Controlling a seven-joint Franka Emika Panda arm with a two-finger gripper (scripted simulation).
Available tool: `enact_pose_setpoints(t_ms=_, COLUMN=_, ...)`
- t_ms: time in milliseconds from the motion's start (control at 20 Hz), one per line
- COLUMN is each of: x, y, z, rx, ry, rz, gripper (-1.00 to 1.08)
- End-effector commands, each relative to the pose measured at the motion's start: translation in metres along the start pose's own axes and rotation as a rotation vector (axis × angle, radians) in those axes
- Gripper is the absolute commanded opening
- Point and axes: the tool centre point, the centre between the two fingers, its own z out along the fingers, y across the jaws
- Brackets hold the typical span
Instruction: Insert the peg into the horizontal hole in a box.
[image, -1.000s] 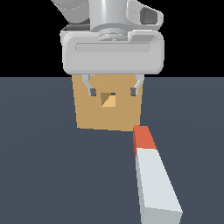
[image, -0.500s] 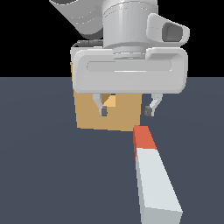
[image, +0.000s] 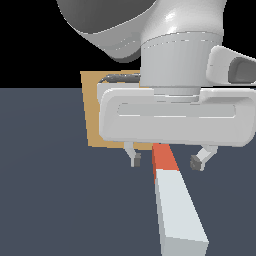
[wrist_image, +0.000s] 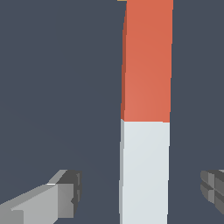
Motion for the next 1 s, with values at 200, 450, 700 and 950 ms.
enact_pose_setpoints(t_ms=200, x=-0.011, y=0.011, z=0.012, rx=0.0, ry=0.006, rz=0.019, gripper=1.0)
enact_pose_setpoints(t_ms=450, x=-0.013, y=0.012, z=0.013, rx=0.001, ry=0.006, rz=0.022, gripper=1.0)
enact_pose_setpoints(t_ms=700, x=-0.013, y=0.012, z=0.023, rx=0.001, ry=0.006, rz=0.022, gripper=1.0)
enact_pose_setpoints(t_ms=950, x=-0.013, y=0.011, z=0.05, rx=0.0, ry=0.006, rz=0.022, gripper=1.0)
